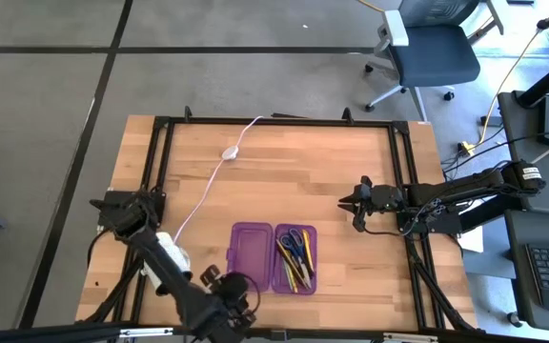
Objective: Pick & place school supplies into a supply box
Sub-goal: Close the purple supply box
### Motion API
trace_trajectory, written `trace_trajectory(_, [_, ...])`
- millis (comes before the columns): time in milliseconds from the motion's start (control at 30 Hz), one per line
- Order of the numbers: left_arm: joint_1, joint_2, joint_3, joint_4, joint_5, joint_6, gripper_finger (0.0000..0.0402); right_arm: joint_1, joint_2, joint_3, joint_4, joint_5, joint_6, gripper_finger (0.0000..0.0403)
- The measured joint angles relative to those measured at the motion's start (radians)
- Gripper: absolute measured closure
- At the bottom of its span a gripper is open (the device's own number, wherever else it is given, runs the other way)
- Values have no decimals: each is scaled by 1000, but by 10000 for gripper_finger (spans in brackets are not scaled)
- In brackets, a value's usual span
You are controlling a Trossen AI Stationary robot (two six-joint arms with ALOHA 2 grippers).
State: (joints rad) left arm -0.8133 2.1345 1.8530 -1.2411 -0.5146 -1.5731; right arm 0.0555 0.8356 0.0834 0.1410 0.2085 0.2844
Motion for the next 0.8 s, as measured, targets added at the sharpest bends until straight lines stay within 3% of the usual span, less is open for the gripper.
trace_trajectory(100, [-39, -1, 0, 20, -98, -86, 227, 0, 0, 0, 9, 0, 0, 321])
trace_trajectory(333, [-85, 7, 0, 150, -285, -48, 224, 0, 0, 0, 113, 0, -5, 321])
trace_trajectory(500, [-66, 6, 0, 173, -225, 19, 231, 1, 0, 0, 141, -4, 14, 321])
trace_trajectory(567, [-51, 11, 0, 159, -175, 17, 238, 0, 0, 0, 149, -72, 50, 321])
trace_trajectory(667, [-39, 13, 0, 79, -168, -67, 254, 15, 0, 0, 190, -228, 51, 321])
trace_trajectory(800, [-45, 13, 0, -71, -131, -184, 286, 96, 0, 0, 194, -253, 51, 321])
